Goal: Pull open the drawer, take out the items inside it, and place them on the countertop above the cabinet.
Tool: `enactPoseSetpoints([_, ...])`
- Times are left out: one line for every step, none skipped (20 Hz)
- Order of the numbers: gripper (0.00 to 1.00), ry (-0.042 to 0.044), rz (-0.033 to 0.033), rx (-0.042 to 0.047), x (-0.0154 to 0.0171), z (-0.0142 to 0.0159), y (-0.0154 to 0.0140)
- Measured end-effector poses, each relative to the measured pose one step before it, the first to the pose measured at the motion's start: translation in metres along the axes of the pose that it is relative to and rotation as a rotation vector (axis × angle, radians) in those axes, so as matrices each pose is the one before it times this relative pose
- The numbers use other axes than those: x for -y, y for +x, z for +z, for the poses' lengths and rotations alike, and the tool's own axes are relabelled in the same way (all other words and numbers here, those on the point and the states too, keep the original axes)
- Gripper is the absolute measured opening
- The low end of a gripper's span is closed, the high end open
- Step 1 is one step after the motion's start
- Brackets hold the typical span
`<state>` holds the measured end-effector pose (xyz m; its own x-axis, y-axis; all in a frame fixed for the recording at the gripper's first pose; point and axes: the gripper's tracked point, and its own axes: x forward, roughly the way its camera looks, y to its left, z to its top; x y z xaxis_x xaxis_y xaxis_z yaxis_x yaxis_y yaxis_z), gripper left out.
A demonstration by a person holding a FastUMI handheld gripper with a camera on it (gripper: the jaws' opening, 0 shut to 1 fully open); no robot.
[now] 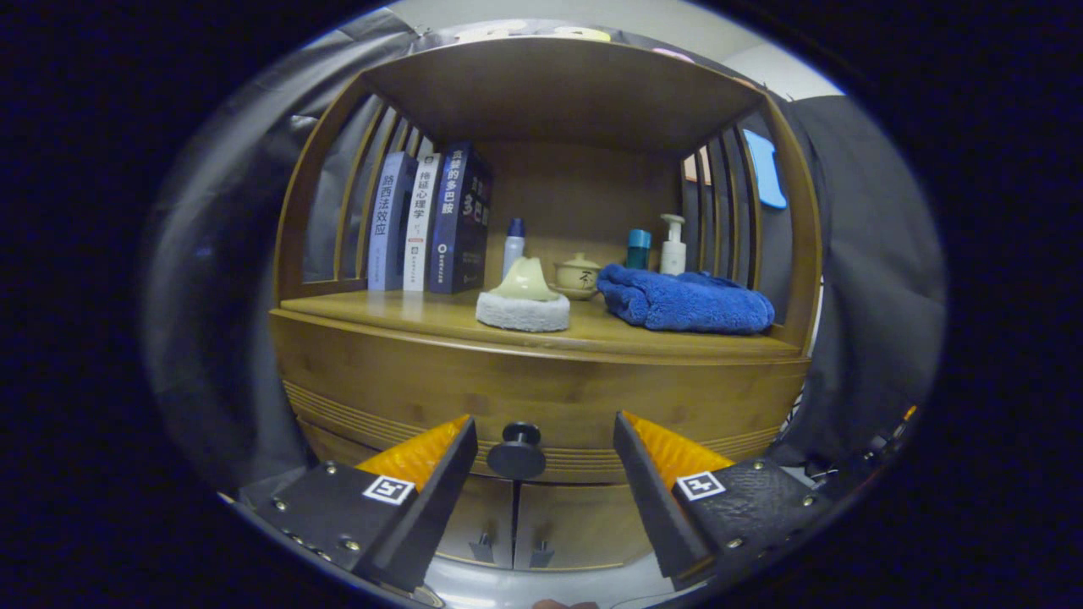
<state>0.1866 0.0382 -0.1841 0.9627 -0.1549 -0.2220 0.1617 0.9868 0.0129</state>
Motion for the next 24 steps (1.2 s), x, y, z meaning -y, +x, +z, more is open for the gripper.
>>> enactPoseSetpoints([0.97,0.00073,0.00288,-0.00009,-0.00078,-0.00016,-0.00038])
enactPoseSetpoints([0.97,0.00146,0.00242,-0.00061,-0.00063,0.00001,-0.00037])
enactPoseSetpoints([0.97,0.00108,0.00213,-0.00173,-0.00023,-0.00064,-0.00116])
enactPoseSetpoints([0.97,0.00014,0.00071,0.00084,0.00023,0.00059,-0.00043])
enactPoseSetpoints([0.97,-0.00187,-0.00005,0.00319,0.00074,0.00100,-0.00084])
enactPoseSetpoints([0.97,-0.00280,-0.00125,0.00556,0.00123,0.00230,-0.00083])
enactPoseSetpoints([0.97,-0.00373,-0.00014,0.00726,0.00228,0.00312,-0.00056])
enactPoseSetpoints([0.97,-0.00479,-0.00111,0.00743,0.00218,0.00360,-0.00098])
enactPoseSetpoints([0.97,-0.00435,-0.00223,0.00921,0.00340,0.00430,-0.00105])
enactPoseSetpoints([0.97,-0.00091,-0.00157,0.01179,0.00296,0.00592,-0.00153])
enactPoseSetpoints([0.97,0.00356,0.00153,0.01427,0.00361,0.00608,-0.00206])
enactPoseSetpoints([0.97,0.00451,0.00004,0.01597,0.00371,0.00755,-0.00230])
enactPoseSetpoints([0.97,0.00161,-0.00087,0.01843,0.00580,0.00773,-0.00049])
enactPoseSetpoints([0.97,-0.00323,-0.00032,0.02233,0.00688,0.00934,-0.00095])
enactPoseSetpoints([0.97,-0.00854,-0.00150,0.02494,0.00806,0.00901,0.00034])
enactPoseSetpoints([0.97,-0.00517,0.00749,0.03380,0.00878,0.01035,-0.00003])
enactPoseSetpoints([0.97,-0.00571,0.00539,0.03668,0.00933,0.01058,0.00072])
enactPoseSetpoints([0.97,-0.00873,-0.00526,0.04067,0.01334,0.00990,0.00056])
enactPoseSetpoints([0.97,-0.00833,-0.00687,0.04148,0.01605,0.01106,0.00070])
enactPoseSetpoints([0.97,-0.00604,-0.00329,0.04271,0.01497,0.01158,0.00016])
enactPoseSetpoints([0.97,0.00069,0.00138,0.04103,0.01372,0.00993,-0.00130])
enactPoseSetpoints([0.97,0.01374,0.01017,0.03906,0.01211,0.01068,-0.00133])
enactPoseSetpoints([0.97,0.01938,0.01385,0.03222,0.01349,0.00927,-0.00008])
enactPoseSetpoints([0.96,0.01403,0.00353,0.01820,0.01616,0.00636,-0.00195])
